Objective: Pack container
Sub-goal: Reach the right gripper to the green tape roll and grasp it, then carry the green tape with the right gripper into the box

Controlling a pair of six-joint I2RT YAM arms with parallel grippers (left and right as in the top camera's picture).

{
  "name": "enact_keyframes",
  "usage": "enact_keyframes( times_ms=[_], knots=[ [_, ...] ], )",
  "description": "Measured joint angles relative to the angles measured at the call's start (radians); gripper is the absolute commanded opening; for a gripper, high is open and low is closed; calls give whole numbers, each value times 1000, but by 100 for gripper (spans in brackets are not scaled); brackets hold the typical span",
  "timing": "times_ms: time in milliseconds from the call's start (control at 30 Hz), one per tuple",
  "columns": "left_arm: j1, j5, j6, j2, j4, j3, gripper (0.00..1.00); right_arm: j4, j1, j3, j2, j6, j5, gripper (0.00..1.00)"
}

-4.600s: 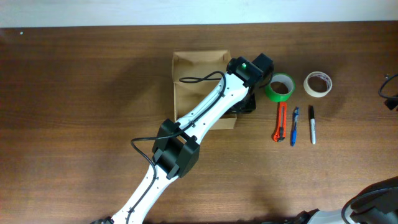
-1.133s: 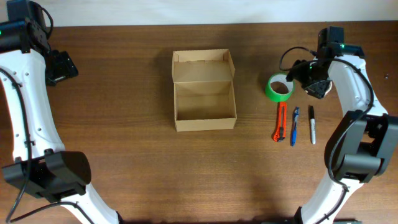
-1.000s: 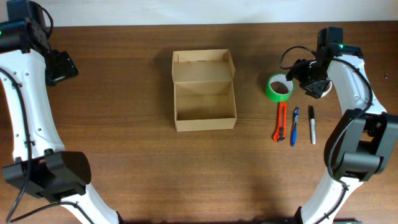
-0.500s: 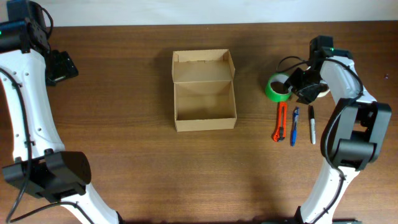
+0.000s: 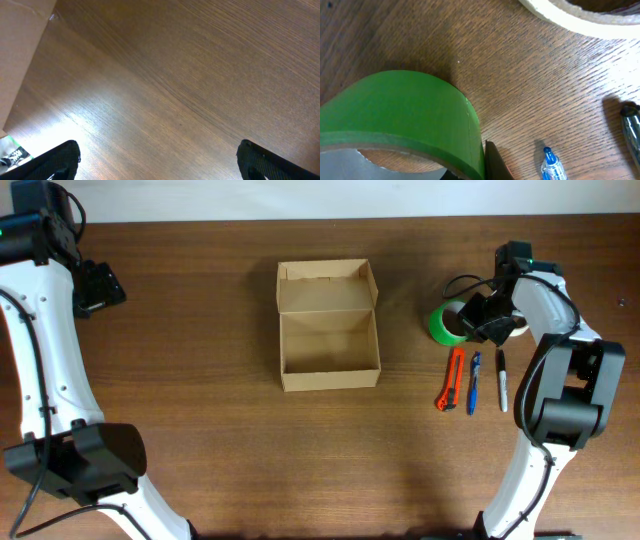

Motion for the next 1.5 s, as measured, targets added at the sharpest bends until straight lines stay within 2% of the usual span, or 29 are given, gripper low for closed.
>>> enact_keyframes(
  times_ms=[233, 500, 600, 733, 867, 1133, 1300, 1500],
  knots=[
    [0, 0, 0, 0, 0, 0, 100, -137, 0, 95, 0, -73, 10, 4],
    [0, 0, 0, 0, 0, 0, 100, -364, 18, 454, -92, -194, 75, 4],
    [0, 0, 0, 0, 0, 0, 100, -425, 63, 590, -167, -234, 93, 4],
    [0, 0, 0, 0, 0, 0, 100, -498, 192, 713, -257, -282, 129, 4],
    [0, 0, 0, 0, 0, 0, 100, -533, 359, 732, -278, -316, 170, 4],
    [0, 0, 0, 0, 0, 0, 100, -532, 607, 720, -171, -358, 269, 4],
    [0, 0, 0, 0, 0, 0, 100, -532, 670, 718, -76, -373, 284, 4],
    [0, 0, 0, 0, 0, 0, 100, -513, 681, 718, 57, -385, 270, 4]
  ],
)
